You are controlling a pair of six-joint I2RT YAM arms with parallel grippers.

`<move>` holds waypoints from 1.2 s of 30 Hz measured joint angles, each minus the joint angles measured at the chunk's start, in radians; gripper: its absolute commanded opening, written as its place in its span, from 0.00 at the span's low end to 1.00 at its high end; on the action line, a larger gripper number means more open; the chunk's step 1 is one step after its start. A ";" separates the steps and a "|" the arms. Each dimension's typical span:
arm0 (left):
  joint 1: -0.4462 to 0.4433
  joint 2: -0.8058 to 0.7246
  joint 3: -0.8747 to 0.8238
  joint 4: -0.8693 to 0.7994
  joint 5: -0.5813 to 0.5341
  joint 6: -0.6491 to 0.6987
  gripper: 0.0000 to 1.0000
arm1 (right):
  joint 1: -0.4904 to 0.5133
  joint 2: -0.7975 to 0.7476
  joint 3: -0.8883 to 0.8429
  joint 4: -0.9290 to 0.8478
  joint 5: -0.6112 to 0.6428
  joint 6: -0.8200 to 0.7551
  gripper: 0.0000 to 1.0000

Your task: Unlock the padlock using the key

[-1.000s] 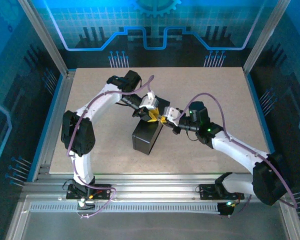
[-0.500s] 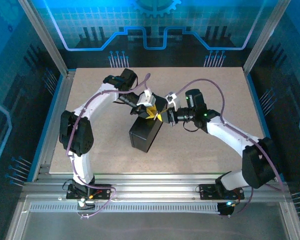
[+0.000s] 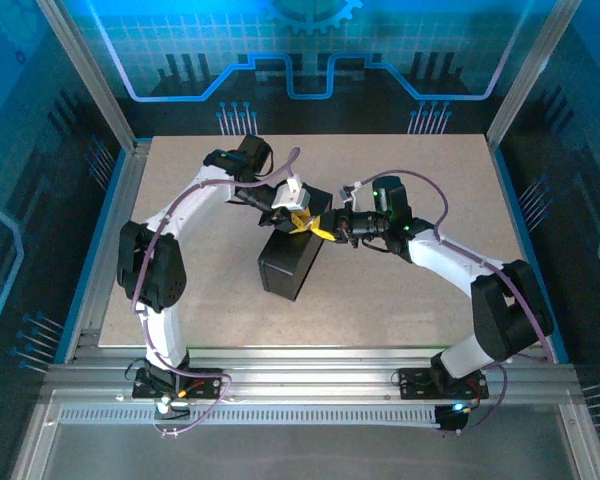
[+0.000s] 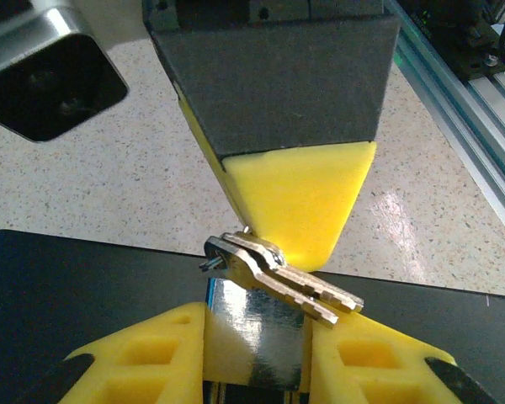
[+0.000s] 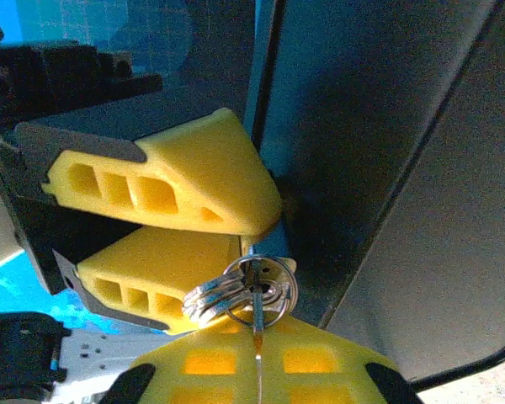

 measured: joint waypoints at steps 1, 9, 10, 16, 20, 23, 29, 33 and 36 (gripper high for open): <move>0.000 0.000 0.000 0.002 0.003 0.000 0.04 | 0.000 0.000 -0.006 0.017 0.002 0.035 0.15; -0.012 0.000 0.000 0.006 0.008 0.001 0.04 | 0.001 -0.031 -0.067 0.142 0.046 0.227 0.30; -0.014 0.000 0.000 0.006 0.010 0.001 0.04 | 0.001 -0.036 -0.074 0.153 0.053 0.242 0.30; -0.019 0.000 0.000 0.010 0.026 0.000 0.04 | 0.000 -0.071 -0.082 0.143 0.083 0.267 0.35; -0.026 0.000 0.000 0.007 0.041 0.001 0.04 | -0.006 -0.107 -0.084 0.098 0.103 0.241 0.39; -0.034 0.000 0.001 -0.012 0.049 0.002 0.04 | -0.027 -0.148 -0.084 0.026 0.124 0.180 0.42; -0.036 0.000 0.015 -0.061 0.053 0.010 0.04 | -0.055 -0.202 -0.072 -0.161 0.160 0.004 0.42; -0.036 0.000 0.016 -0.067 0.056 0.009 0.04 | -0.032 -0.201 0.049 -0.376 0.235 -0.230 0.49; -0.036 0.003 0.021 -0.073 0.056 0.009 0.04 | -0.003 -0.201 0.156 -0.454 0.265 -0.387 0.51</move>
